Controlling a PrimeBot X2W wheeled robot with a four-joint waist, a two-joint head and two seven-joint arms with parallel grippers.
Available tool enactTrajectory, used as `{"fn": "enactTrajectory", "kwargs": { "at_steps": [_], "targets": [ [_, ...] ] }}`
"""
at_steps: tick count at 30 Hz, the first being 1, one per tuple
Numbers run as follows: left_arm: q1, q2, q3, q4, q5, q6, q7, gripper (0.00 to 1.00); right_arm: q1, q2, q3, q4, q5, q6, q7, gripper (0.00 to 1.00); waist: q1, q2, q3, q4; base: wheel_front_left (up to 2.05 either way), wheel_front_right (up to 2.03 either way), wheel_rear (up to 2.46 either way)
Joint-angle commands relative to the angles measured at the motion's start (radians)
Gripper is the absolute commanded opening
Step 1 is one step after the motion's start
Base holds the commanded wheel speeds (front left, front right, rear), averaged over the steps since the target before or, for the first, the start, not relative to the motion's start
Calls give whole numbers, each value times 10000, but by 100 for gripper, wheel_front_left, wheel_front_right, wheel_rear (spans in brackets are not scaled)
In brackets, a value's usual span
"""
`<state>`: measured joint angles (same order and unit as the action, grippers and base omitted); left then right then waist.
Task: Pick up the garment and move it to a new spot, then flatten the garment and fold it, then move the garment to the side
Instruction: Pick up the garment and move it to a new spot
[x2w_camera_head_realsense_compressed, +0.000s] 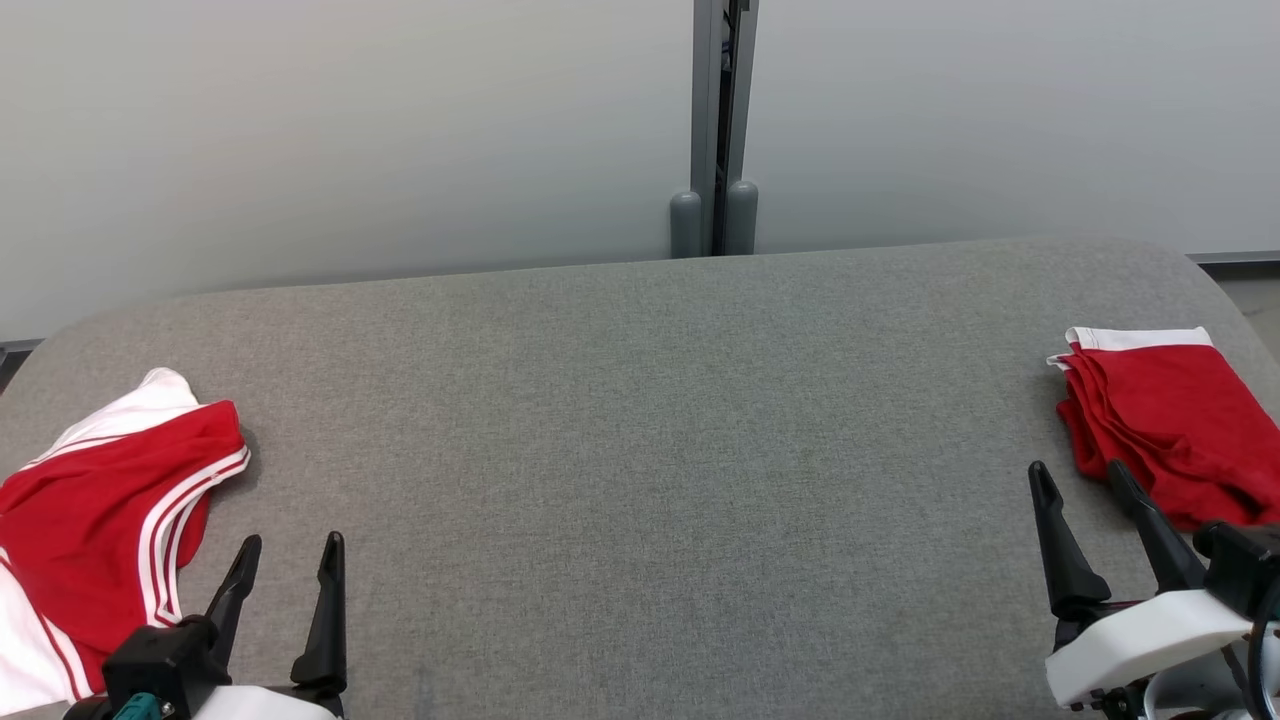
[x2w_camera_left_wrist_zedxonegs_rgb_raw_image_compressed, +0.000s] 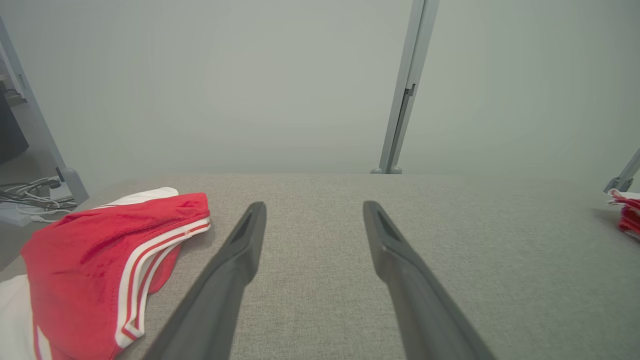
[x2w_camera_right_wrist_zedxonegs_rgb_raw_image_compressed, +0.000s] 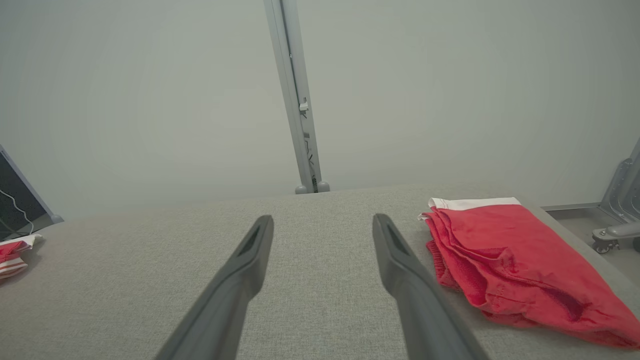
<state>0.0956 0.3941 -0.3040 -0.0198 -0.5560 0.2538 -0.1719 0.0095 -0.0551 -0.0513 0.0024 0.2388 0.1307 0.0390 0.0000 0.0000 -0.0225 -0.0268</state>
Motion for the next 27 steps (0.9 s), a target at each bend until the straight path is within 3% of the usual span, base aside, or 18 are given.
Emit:
{"fn": "enactTrajectory", "kwargs": {
  "at_steps": [1,14,27],
  "targets": [
    [-102,69,19,-26,-7,52,2,100,66,2,-17,-18,21,2,-24,100,0,0,11,-9,0,0,0],
    [-331,16,66,-106,-85,157,-31,100,95,22,-106,-156,-51,2,-28,100,0,0,135,235,0,0,0],
    [-1227,-131,373,181,-429,-370,-481,100,-171,19,130,-1054,-55,2,298,100,0,0,573,2559,0,0,0]
  ]
}}
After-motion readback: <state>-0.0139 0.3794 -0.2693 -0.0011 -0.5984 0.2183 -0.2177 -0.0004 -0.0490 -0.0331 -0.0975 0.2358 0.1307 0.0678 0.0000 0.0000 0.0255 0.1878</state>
